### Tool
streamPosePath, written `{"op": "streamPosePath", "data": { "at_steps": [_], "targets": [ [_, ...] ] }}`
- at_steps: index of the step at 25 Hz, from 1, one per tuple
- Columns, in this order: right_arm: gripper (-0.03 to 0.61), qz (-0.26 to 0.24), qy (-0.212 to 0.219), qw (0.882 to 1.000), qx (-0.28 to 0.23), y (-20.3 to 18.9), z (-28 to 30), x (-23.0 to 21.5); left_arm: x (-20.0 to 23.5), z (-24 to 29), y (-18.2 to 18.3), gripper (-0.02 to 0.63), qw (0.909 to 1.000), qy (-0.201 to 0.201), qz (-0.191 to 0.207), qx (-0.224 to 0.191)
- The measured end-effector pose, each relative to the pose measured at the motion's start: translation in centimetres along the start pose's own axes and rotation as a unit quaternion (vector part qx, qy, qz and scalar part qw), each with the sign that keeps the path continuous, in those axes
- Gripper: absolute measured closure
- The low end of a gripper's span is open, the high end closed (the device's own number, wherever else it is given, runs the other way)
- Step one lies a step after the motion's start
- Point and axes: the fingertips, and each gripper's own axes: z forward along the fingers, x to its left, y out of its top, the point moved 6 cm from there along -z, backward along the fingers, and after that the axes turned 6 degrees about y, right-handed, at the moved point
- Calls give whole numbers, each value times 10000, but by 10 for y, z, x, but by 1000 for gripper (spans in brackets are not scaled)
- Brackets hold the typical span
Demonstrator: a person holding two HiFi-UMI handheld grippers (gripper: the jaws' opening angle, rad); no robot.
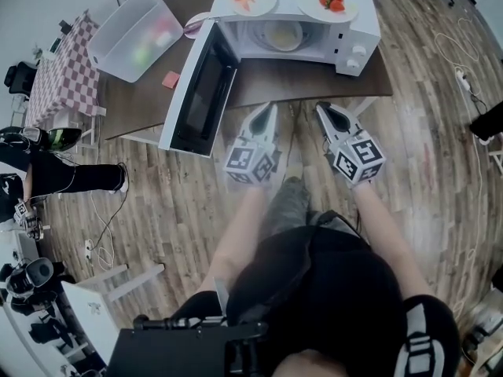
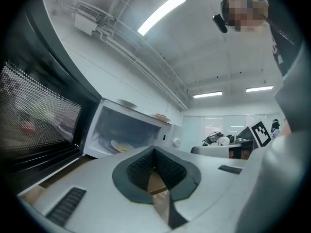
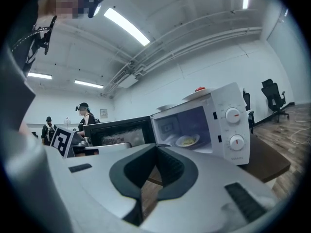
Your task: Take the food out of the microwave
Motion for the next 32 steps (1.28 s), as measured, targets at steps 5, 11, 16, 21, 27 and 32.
{"op": "streamPosePath", "data": {
  "at_steps": [5, 11, 16, 21, 27, 32],
  "targets": [
    [574, -8, 39, 9998, 198, 1, 32, -20, 20, 31, -1, 607, 10000, -31, -28, 64],
    [574, 201, -72, 9994, 288, -6, 67, -46, 42, 71, -7, 607, 9996, -144, -30, 244],
    [574, 321, -207, 9988, 310, -13, 91, -65, 60, 98, -14, 607, 9991, -237, -56, 347],
    [528, 199, -203, 9989, 365, -17, 114, -79, 76, 122, -21, 607, 9985, -251, -170, 449],
    [503, -192, -345, 9977, 548, -23, 137, -94, 91, 143, -31, 573, 9974, -180, -377, 592],
    [474, -769, -307, 9941, 705, -21, 157, -99, 99, 155, -37, 566, 9967, -168, -319, 724]
  ]
}}
